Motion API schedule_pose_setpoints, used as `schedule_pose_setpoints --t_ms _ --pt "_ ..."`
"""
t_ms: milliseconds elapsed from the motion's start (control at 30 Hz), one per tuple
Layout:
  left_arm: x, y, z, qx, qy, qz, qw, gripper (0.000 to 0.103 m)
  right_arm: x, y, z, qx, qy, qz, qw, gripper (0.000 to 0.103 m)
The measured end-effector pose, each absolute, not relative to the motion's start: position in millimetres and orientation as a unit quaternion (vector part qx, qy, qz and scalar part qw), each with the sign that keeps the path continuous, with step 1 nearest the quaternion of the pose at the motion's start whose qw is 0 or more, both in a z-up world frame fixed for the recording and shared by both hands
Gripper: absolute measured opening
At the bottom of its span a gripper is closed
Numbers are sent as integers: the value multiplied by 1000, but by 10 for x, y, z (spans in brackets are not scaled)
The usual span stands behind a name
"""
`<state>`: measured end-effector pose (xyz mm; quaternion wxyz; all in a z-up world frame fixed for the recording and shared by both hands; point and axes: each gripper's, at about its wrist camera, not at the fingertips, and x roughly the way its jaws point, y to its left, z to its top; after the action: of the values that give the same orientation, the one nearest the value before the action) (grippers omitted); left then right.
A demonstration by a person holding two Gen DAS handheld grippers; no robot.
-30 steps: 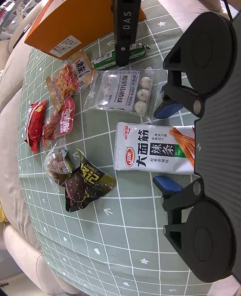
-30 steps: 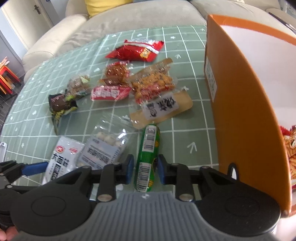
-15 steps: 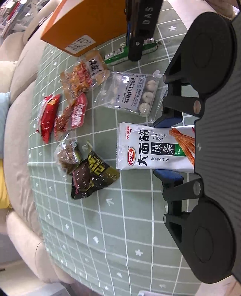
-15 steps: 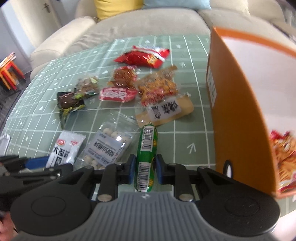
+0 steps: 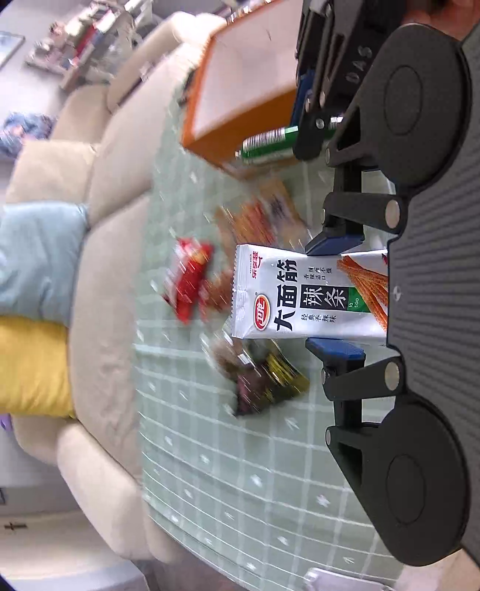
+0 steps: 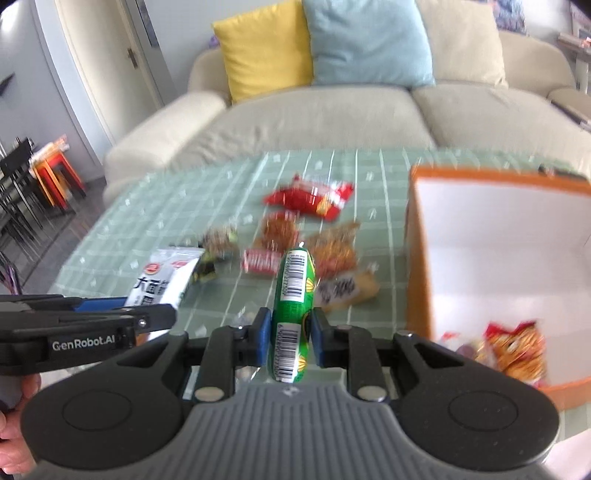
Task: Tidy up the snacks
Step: 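Lift both snacks over the orange box and open both grippers inside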
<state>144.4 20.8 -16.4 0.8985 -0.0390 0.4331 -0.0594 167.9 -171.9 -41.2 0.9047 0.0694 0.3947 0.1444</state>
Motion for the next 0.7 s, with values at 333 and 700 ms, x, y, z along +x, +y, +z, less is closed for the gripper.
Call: schedule_pose_setpoints --t_ms 333,700 --pt "1676 -811 286 10 393 -168 904 53 1692 -2508 -64 66 364 85 925 20" --pt "1884 -1790 82 68 424 -255 866 53 1814 -3434 -295 44 432 -2 901 20"
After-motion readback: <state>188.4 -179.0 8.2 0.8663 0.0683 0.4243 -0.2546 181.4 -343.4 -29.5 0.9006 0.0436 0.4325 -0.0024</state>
